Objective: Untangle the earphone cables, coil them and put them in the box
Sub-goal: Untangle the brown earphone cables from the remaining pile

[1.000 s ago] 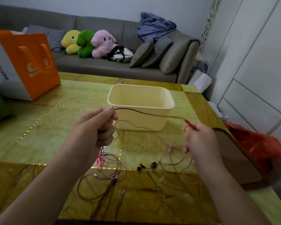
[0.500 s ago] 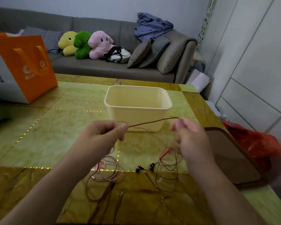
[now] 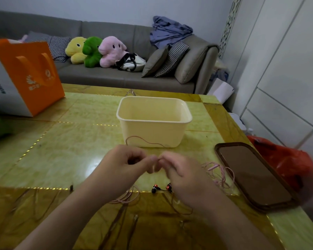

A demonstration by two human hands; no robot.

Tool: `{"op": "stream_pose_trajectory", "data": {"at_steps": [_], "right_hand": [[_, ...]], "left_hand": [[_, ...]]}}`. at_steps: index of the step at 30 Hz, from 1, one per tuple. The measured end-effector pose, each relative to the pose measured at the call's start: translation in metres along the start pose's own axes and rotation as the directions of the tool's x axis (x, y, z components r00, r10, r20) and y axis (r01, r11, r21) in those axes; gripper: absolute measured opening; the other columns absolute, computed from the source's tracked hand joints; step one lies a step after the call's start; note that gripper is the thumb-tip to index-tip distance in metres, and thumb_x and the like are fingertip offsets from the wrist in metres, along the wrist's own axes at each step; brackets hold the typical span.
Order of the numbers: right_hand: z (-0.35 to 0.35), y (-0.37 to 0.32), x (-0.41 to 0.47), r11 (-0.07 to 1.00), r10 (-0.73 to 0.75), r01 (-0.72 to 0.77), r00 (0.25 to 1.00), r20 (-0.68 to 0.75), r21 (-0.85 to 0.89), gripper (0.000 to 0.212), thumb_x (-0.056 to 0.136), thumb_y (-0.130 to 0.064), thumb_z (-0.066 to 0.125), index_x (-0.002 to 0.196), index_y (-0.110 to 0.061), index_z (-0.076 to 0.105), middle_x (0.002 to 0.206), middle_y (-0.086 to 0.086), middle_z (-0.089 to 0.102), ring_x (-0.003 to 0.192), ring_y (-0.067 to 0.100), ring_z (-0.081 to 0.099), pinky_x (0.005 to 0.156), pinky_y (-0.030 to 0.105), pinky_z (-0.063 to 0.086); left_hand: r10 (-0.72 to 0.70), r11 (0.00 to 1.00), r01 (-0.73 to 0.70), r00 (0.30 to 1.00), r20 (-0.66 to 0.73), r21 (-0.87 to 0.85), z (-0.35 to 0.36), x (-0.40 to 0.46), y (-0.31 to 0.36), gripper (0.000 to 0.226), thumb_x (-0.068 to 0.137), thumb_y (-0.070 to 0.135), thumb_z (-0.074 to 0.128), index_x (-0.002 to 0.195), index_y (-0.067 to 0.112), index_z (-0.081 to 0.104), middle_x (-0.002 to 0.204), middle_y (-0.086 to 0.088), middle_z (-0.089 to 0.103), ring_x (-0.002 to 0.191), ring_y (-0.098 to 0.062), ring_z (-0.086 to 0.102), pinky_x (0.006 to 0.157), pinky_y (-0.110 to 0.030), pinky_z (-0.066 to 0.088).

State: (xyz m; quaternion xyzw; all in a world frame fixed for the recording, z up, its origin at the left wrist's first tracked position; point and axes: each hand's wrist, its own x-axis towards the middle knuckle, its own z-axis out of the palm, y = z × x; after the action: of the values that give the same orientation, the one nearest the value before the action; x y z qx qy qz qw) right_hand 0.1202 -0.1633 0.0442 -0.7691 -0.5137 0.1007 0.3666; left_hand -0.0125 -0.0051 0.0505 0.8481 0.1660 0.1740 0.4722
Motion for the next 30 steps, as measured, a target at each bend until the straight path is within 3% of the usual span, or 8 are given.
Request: {"op": "stream_pose_trajectory", "data": {"at_steps": [5,8,10,12,16,20,26,30], "right_hand": [[-0.023,0.025,0.004,0.922,0.385,-0.360,0.815,-0.433,0.143,0.036,0.111,-0.029,0.045,0.079,-0.024,0.062,0.054,-0.009,0.046,0.046,0.006,0.040,0.051,0.031,0.035],[-0.020,0.025,0.001,0.889,0.407,-0.457,0.813,-0.418,-0.023,0.015,0.105,-0.022,0.054,0.107,-0.028,0.068,0.098,-0.006,0.069,0.090,0.010,0.066,0.077,0.038,0.057],[-0.014,0.014,-0.004,0.947,0.167,-0.222,0.958,-0.234,-0.234,0.061,0.095,-0.017,0.065,0.151,-0.036,0.048,0.151,-0.010,0.048,0.143,0.006,0.043,0.119,0.033,0.041],[-0.008,-0.001,-0.008,0.980,-0.053,0.047,0.998,-0.026,-0.192,0.088,0.091,-0.011,0.069,0.162,-0.043,0.029,0.161,-0.023,0.033,0.153,-0.005,0.025,0.126,0.019,0.022],[0.008,-0.006,-0.005,0.996,-0.082,0.078,0.989,0.120,0.041,0.043,0.105,-0.011,0.058,0.140,-0.036,0.057,0.102,-0.016,0.067,0.088,-0.002,0.064,0.077,0.016,0.047],[-0.007,0.008,-0.001,0.989,0.047,-0.039,0.997,-0.058,0.145,0.024,0.110,-0.022,0.052,0.093,-0.028,0.069,0.063,-0.010,0.052,0.054,0.007,0.041,0.051,0.028,0.034],[-0.019,0.021,0.003,0.915,0.385,-0.289,0.834,-0.396,0.280,0.034,0.110,-0.026,0.045,0.083,-0.026,0.066,0.053,-0.011,0.043,0.048,0.011,0.039,0.058,0.059,0.059],[-0.016,0.023,0.002,0.903,0.423,-0.383,0.871,-0.249,0.194,0.030,0.105,-0.020,0.052,0.083,-0.026,0.071,0.055,-0.011,0.058,0.053,0.010,0.053,0.066,0.052,0.060]], "left_hand": [[-0.128,0.954,0.115,0.991,-0.030,-0.278,-0.015,0.004,-0.007,0.043,0.093,0.048,0.066,0.068,0.014,0.068,0.058,-0.002,0.031,0.056,-0.020,0.025,0.056,-0.035,0.021],[-0.106,0.943,0.097,0.994,-0.010,-0.319,-0.015,0.004,-0.004,0.037,0.097,0.041,0.066,0.071,0.014,0.070,0.057,0.001,0.032,0.054,-0.018,0.026,0.057,-0.035,0.022],[-0.077,0.976,0.071,0.997,-0.021,-0.206,-0.009,0.003,-0.002,0.033,0.103,0.037,0.065,0.079,0.016,0.075,0.056,0.002,0.032,0.053,-0.017,0.028,0.054,-0.031,0.026],[-0.037,0.995,0.036,0.999,-0.007,-0.095,-0.002,0.001,0.002,0.027,0.100,0.039,0.067,0.082,0.022,0.078,0.055,-0.003,0.036,0.051,-0.015,0.030,0.051,-0.029,0.026],[-0.015,1.000,0.015,0.997,0.070,-0.002,0.004,0.000,0.002,0.030,0.099,0.039,0.068,0.077,0.021,0.079,0.055,-0.004,0.045,0.053,-0.013,0.035,0.052,-0.031,0.028],[-0.108,0.991,0.114,0.990,0.086,-0.069,-0.006,0.000,-0.001,0.036,0.100,0.040,0.064,0.073,0.019,0.076,0.052,0.008,0.035,0.050,-0.011,0.031,0.049,-0.024,0.027],[-0.087,0.746,0.248,0.956,0.280,-0.617,-0.016,0.002,0.002,0.025,0.098,0.026,0.063,0.085,0.005,0.070,0.062,-0.001,0.031,0.053,-0.013,0.024,0.047,-0.023,0.026],[-0.029,0.614,0.213,0.968,0.248,-0.760,-0.013,0.000,0.009,0.020,0.100,0.008,0.057,0.093,0.001,0.074,0.069,-0.009,0.054,0.053,-0.015,0.046,0.051,-0.025,0.044]]}}
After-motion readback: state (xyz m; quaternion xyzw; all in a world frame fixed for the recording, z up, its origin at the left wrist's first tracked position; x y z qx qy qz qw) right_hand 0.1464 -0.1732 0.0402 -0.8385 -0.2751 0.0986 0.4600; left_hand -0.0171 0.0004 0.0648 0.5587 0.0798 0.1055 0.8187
